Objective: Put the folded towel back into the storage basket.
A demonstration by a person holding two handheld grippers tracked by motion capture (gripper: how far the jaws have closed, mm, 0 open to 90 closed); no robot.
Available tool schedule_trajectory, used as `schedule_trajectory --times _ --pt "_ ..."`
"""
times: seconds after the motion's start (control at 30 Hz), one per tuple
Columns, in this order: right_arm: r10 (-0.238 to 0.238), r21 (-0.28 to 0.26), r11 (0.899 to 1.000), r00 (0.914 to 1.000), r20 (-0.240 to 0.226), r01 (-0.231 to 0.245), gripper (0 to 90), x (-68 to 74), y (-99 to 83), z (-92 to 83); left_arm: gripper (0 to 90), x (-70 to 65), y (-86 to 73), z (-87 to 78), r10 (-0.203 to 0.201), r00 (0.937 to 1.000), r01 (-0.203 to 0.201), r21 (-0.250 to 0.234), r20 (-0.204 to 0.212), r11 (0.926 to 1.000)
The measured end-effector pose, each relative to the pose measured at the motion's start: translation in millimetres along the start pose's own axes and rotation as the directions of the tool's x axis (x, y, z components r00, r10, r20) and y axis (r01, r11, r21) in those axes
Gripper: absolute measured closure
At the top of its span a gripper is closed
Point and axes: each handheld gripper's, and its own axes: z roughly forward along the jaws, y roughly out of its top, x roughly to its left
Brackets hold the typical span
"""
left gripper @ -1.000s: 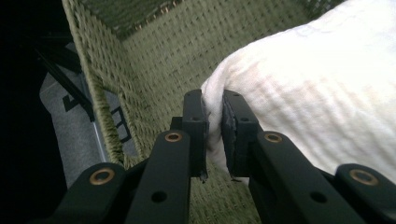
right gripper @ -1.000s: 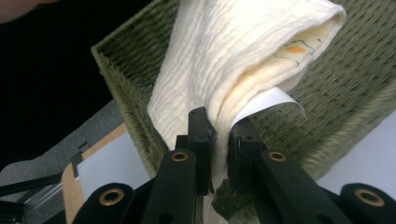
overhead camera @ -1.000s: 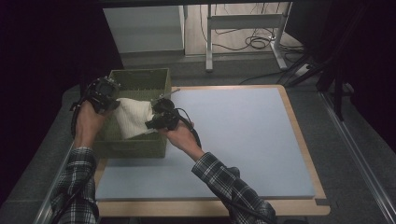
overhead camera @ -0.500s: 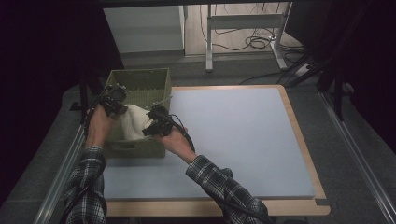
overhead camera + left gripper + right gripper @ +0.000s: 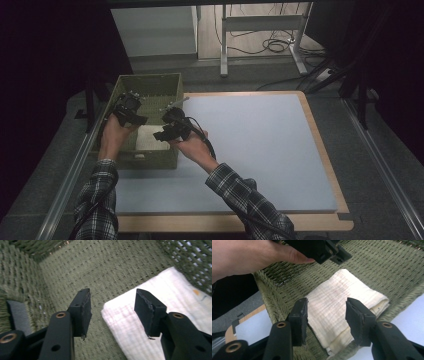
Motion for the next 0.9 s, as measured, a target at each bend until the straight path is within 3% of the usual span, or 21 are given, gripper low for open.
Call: schedule_trajectory --times 0.1,0.47,0.9 --pt "-0.017 -0.005 1.000 0.9998 0.005 0.017 48.0 0.0 -0.2 -5.4 41.3 -0.8 -0.9 0.0 -0.021 0.9992 0.021 0.003 0.034 0.9998" --pt "-0.089 -0.014 0.996 0.9930 0.078 0.090 33.2 -11.8 -12.5 -38.2 29.9 -6.3 -4.9 0.5 -0.050 0.9941 0.048 0.017 0.096 0.9987" --pt "-0.066 -0.005 0.998 0.9951 0.073 0.067 27.6 -34.5 -59.8 -70.6 18.6 -19.2 -1.9 -3.0 -0.069 0.9819 0.070 0.000 0.176 0.9976"
